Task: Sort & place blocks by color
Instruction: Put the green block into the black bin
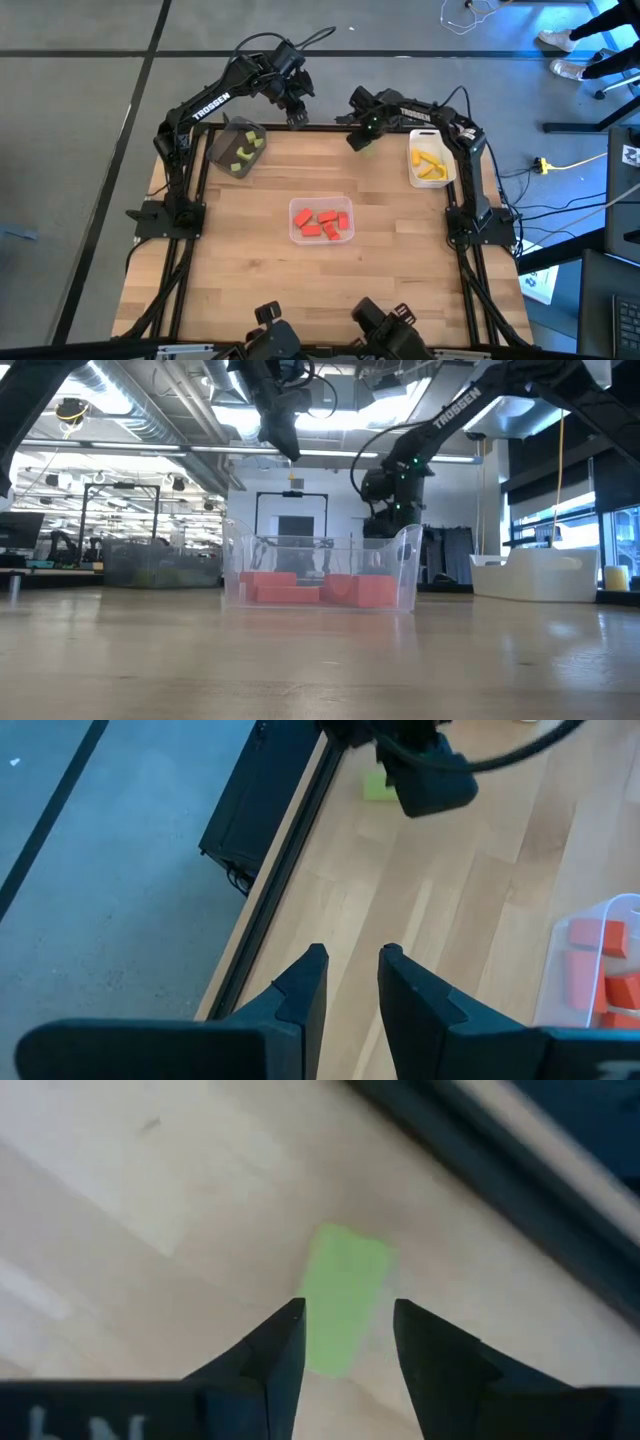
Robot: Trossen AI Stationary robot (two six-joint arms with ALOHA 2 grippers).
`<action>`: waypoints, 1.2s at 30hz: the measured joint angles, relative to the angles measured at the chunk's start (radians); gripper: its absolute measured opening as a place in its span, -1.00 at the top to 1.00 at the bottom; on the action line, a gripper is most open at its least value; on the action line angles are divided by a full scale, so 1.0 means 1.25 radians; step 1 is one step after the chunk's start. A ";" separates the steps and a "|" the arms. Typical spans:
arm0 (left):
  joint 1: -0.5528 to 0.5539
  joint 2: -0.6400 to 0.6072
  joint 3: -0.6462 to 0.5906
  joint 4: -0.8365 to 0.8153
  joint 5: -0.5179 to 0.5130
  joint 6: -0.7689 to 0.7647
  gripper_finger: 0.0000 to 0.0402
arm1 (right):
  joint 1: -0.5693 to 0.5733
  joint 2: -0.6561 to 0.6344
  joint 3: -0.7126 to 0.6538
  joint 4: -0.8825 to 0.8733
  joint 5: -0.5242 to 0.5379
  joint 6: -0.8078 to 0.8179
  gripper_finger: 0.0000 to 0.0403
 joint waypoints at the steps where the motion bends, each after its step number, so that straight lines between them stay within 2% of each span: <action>1: 0.000 0.000 0.000 0.000 0.000 0.000 0.59 | 0.002 0.000 0.017 -0.022 0.015 0.002 0.24; 6: 0.000 0.000 0.000 -0.006 0.000 0.000 0.59 | 0.004 -0.003 0.071 -0.095 0.034 0.089 0.24; 12: 0.000 0.000 0.000 -0.018 0.000 -0.002 0.59 | 0.004 -0.004 0.026 -0.106 0.028 0.125 0.24; 16: 0.000 0.000 0.000 -0.017 0.000 -0.001 0.59 | 0.004 -0.003 -0.021 -0.075 -0.066 0.094 0.24; 19: 0.000 0.000 0.000 -0.017 -0.001 -0.001 0.59 | 0.008 -0.003 -0.042 -0.037 -0.092 0.080 0.24; 25: 0.000 0.000 0.000 -0.017 -0.001 -0.001 0.59 | 0.022 -0.003 -0.044 -0.018 -0.082 0.080 0.24; 29: 0.000 0.000 0.000 -0.017 -0.001 -0.001 0.59 | 0.031 -0.003 -0.044 -0.012 -0.044 0.081 0.24; 36: 0.000 0.000 0.000 -0.017 -0.001 -0.001 0.59 | 0.029 -0.004 -0.044 -0.011 -0.049 0.091 0.26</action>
